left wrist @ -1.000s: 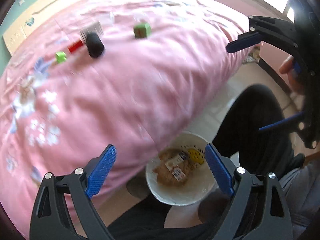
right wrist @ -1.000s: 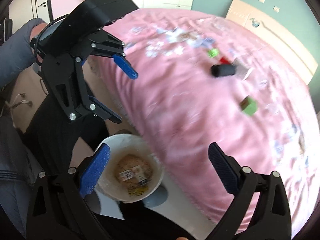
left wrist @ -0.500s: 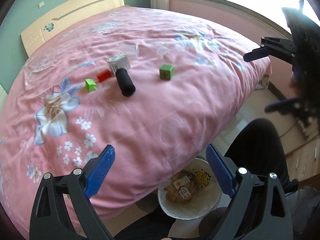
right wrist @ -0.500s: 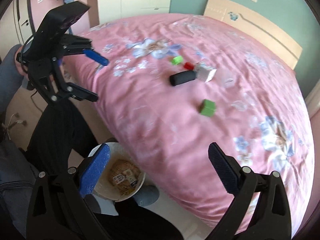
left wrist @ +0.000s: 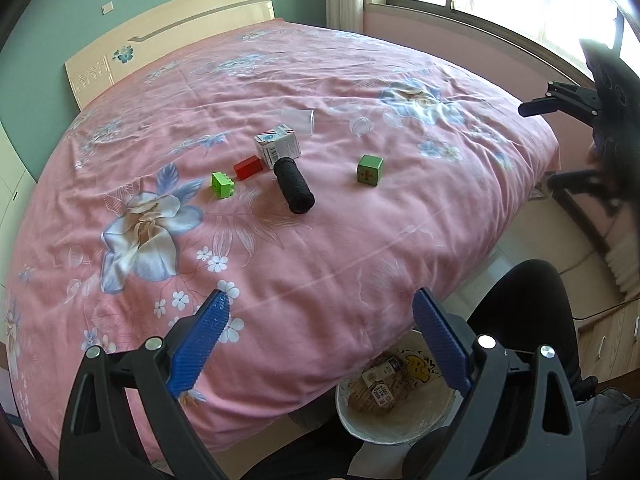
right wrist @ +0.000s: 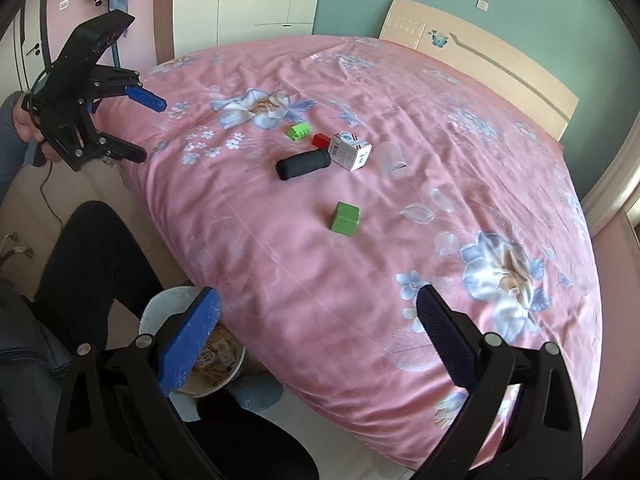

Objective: Collect trash
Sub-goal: 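Move both tools back over the bed toward the green brick and clear cup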

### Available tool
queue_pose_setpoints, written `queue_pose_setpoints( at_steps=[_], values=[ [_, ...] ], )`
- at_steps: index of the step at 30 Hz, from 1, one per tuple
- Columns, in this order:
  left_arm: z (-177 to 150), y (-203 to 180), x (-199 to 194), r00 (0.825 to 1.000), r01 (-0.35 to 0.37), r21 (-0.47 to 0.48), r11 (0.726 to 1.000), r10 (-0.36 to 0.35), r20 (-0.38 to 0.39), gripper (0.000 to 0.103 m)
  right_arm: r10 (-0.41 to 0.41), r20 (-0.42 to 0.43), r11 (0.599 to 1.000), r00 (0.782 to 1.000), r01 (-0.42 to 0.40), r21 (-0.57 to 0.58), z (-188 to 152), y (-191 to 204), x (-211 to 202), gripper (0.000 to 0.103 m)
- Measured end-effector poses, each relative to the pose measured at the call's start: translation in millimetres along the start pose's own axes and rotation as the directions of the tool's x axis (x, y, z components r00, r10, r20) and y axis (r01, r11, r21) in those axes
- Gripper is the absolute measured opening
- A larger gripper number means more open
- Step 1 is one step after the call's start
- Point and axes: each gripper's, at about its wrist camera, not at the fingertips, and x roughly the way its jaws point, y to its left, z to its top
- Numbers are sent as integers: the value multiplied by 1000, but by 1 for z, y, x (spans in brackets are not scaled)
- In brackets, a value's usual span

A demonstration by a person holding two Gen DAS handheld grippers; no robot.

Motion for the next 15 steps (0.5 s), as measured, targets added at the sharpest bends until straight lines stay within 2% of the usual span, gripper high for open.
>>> queue_pose_setpoints(
  at_steps=[8,15],
  values=[
    [9,0,7,999,33,21,999,-33,-29,95,4,-31,1000,1000,-4,-3,4,-16,11,96],
    [20,21,17,999,23,8,1000,-22,-47,95,4,-39,1000,999,-5,-22,11,-33,20,96]
  ],
)
